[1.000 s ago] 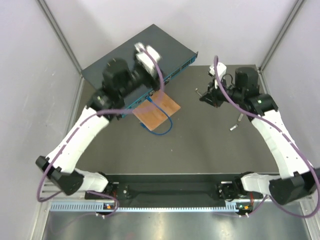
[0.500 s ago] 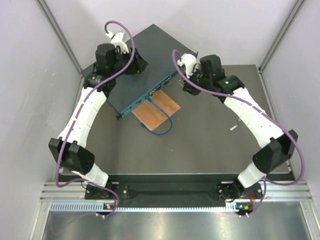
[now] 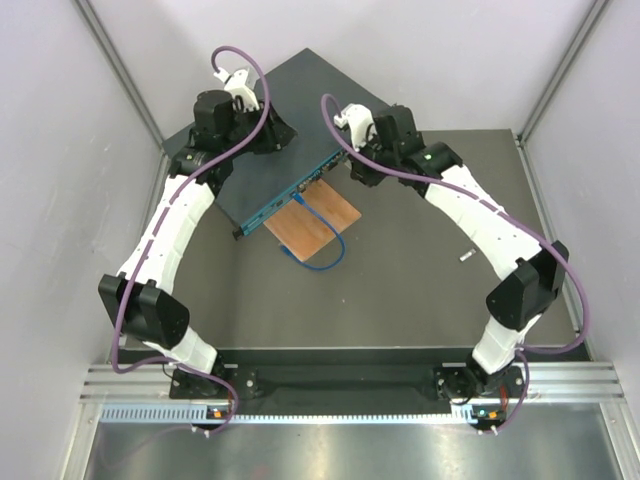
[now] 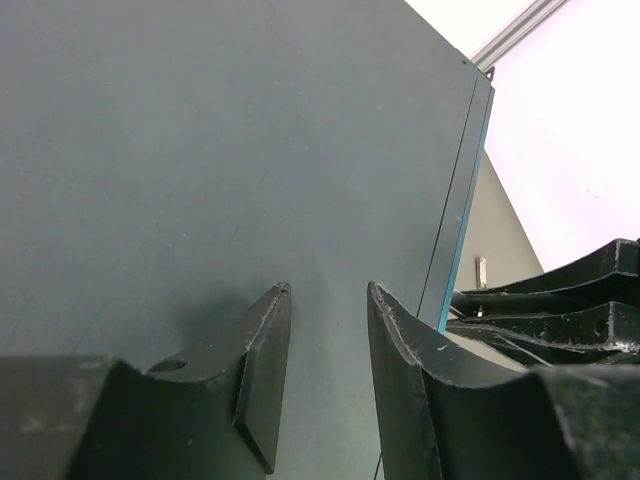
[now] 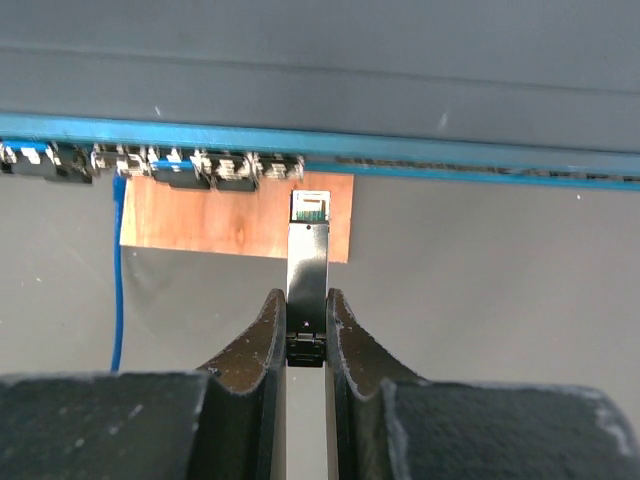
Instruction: Insert the plug into the switch port
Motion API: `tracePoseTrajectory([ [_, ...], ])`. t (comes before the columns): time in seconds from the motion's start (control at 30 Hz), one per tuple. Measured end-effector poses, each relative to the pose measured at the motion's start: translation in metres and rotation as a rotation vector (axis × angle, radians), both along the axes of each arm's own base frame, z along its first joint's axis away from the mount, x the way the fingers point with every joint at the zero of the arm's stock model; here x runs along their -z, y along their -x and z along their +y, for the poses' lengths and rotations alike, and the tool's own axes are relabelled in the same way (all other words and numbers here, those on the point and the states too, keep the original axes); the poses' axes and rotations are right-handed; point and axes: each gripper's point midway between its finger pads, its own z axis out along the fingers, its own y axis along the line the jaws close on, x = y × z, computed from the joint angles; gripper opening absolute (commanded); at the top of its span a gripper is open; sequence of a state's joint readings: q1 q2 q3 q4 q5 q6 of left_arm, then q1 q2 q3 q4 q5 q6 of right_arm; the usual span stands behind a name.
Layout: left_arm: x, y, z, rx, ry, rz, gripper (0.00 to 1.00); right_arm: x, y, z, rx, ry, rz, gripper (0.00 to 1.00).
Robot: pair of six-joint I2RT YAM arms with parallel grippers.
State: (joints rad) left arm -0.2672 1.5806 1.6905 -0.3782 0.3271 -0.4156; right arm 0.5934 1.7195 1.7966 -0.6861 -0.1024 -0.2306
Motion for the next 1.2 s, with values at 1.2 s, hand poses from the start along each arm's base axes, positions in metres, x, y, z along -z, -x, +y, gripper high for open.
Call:
tracePoseTrajectory([
  [1.2, 0.009, 0.001, -0.001, -0.003, 0.012, 0.031, 0.44, -0.004, 0.001, 0.015, 0.012, -0.018, 0.032, 0.0],
])
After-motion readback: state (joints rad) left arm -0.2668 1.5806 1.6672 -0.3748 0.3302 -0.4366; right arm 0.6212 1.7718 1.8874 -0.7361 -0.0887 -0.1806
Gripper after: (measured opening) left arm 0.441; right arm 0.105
